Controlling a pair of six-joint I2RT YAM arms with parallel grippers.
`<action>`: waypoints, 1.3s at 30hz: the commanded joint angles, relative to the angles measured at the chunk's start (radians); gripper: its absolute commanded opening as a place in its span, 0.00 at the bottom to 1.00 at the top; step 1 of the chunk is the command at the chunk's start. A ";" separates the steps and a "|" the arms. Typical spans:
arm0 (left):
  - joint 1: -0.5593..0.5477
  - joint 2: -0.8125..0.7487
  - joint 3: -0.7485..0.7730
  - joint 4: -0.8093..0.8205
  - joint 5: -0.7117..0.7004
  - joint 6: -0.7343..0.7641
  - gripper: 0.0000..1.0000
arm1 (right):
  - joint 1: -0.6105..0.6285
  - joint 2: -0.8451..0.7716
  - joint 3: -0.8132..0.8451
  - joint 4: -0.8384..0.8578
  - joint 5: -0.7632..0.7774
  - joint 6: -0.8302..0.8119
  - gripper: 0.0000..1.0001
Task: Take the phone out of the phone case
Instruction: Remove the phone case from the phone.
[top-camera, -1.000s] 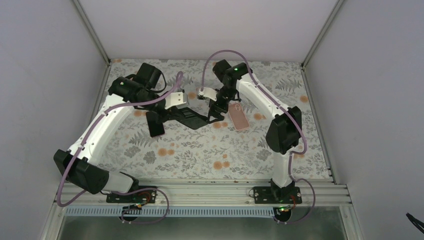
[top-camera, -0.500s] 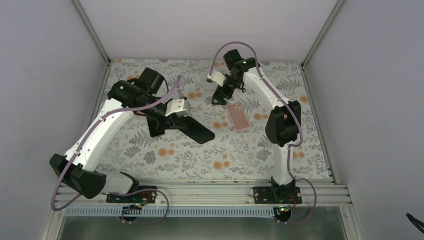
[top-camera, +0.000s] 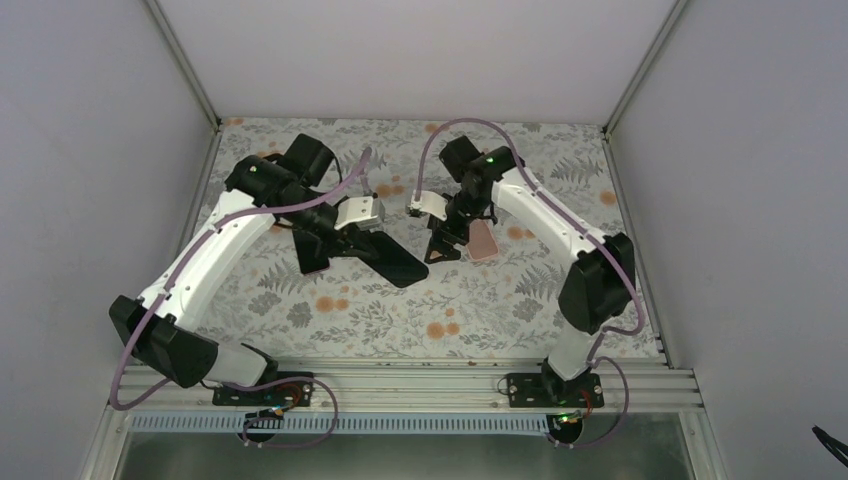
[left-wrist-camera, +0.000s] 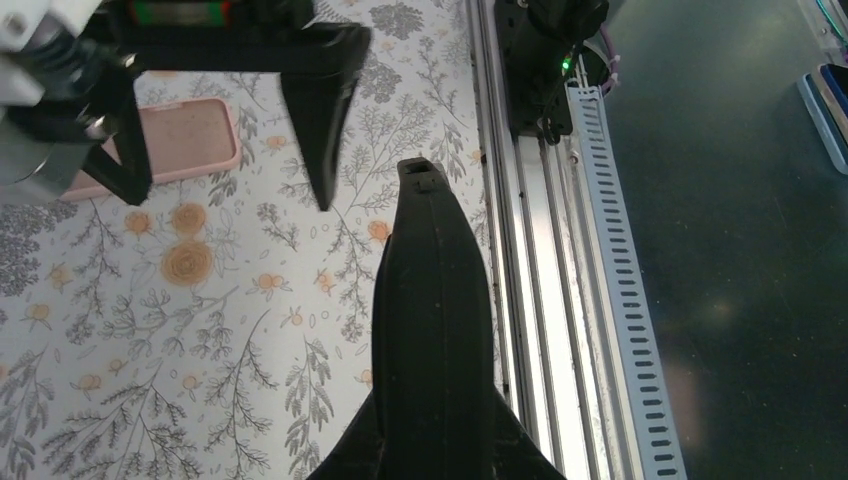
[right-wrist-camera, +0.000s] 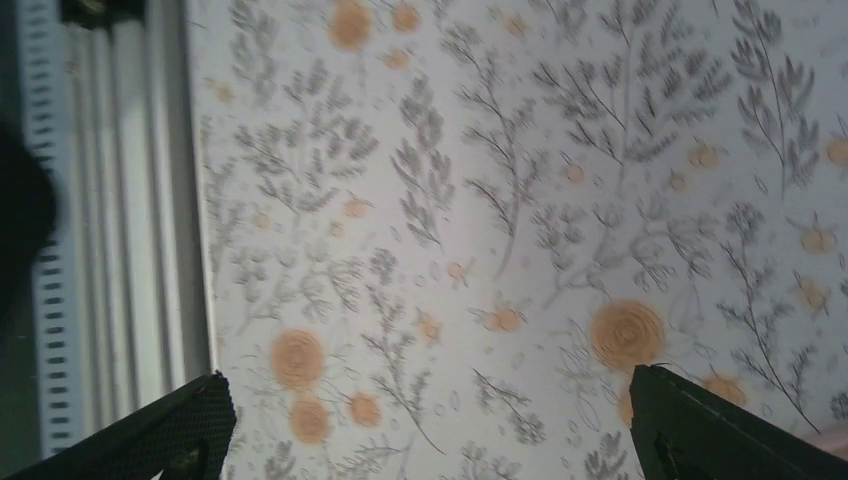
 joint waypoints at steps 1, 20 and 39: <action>0.006 0.000 0.060 0.011 0.038 0.029 0.02 | -0.001 -0.064 -0.028 -0.032 -0.117 -0.033 0.97; 0.012 -0.014 0.057 0.011 0.026 0.019 0.02 | 0.027 -0.124 -0.091 -0.059 -0.191 -0.054 0.97; 0.012 -0.019 0.057 0.011 0.042 0.019 0.02 | 0.043 -0.107 -0.077 -0.004 -0.156 -0.029 0.96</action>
